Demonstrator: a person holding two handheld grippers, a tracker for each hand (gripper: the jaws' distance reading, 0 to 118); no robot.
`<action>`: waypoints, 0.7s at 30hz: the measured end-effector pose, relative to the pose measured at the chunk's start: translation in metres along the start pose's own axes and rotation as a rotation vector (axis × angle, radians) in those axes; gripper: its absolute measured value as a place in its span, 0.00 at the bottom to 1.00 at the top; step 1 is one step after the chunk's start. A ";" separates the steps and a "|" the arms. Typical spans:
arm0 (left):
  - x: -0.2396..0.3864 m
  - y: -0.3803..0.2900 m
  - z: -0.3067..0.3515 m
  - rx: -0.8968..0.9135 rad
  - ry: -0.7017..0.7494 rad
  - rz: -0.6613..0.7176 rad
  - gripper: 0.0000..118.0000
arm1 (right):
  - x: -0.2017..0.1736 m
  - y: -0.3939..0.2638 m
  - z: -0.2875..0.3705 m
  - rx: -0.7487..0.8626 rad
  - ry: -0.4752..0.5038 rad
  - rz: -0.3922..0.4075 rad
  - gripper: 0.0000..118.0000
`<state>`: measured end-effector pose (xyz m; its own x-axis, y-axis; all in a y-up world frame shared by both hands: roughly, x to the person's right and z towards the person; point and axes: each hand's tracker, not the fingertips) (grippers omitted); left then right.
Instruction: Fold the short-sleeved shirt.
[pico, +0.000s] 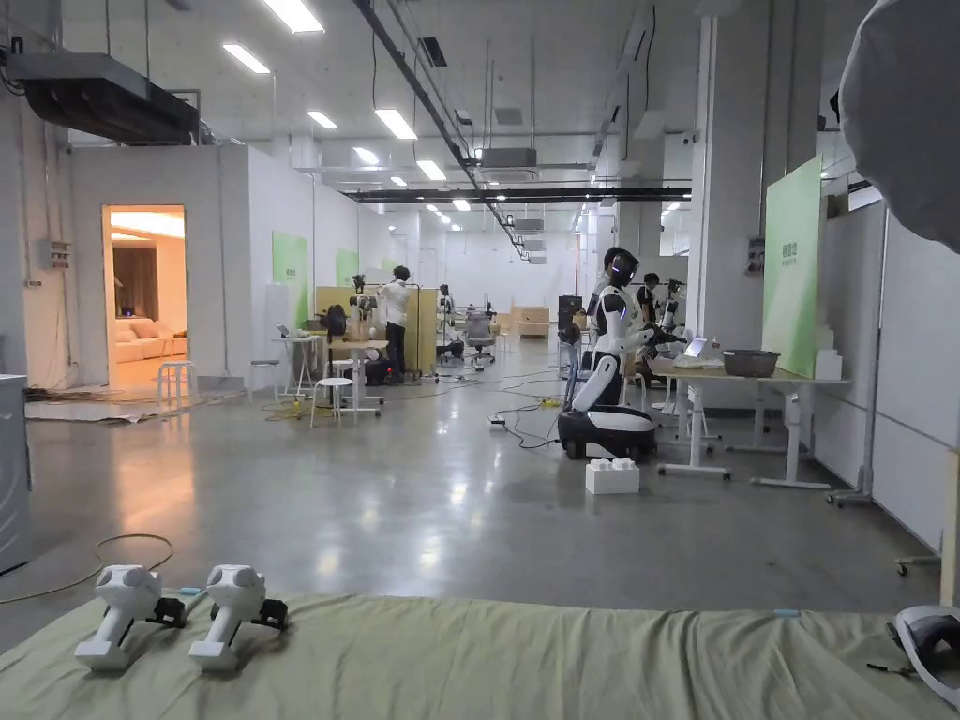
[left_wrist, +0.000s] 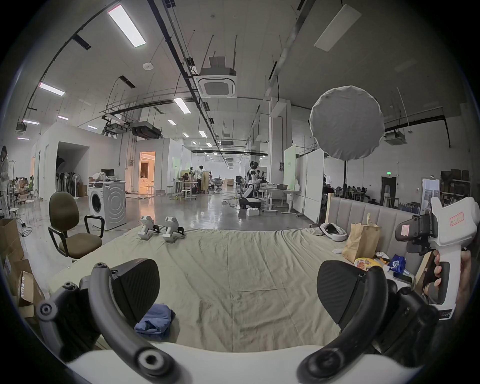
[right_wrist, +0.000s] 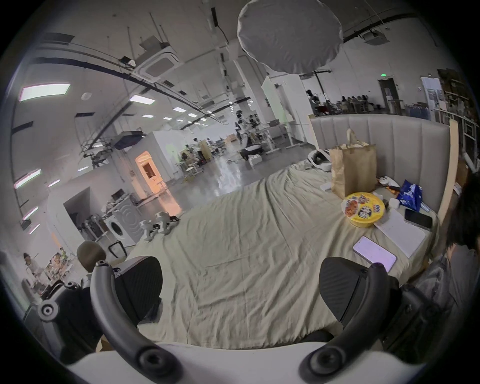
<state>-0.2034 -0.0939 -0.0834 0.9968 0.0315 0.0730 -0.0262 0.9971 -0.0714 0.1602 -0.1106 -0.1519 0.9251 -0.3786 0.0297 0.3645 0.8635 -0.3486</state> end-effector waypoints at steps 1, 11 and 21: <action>0.000 0.000 0.000 0.000 -0.001 0.006 1.00 | 0.002 0.000 0.001 0.012 0.034 0.011 1.00; -0.001 0.004 0.001 0.001 -0.003 0.037 1.00 | -0.003 -0.007 0.010 0.107 0.114 0.196 1.00; -0.008 0.012 0.009 0.045 0.096 0.079 1.00 | -0.005 -0.019 0.023 0.268 0.109 0.266 1.00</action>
<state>-0.2122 -0.0812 -0.0760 0.9941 0.1051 -0.0265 -0.1058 0.9940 -0.0287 0.1512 -0.1179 -0.1239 0.9795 -0.1507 -0.1336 0.1419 0.9872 -0.0728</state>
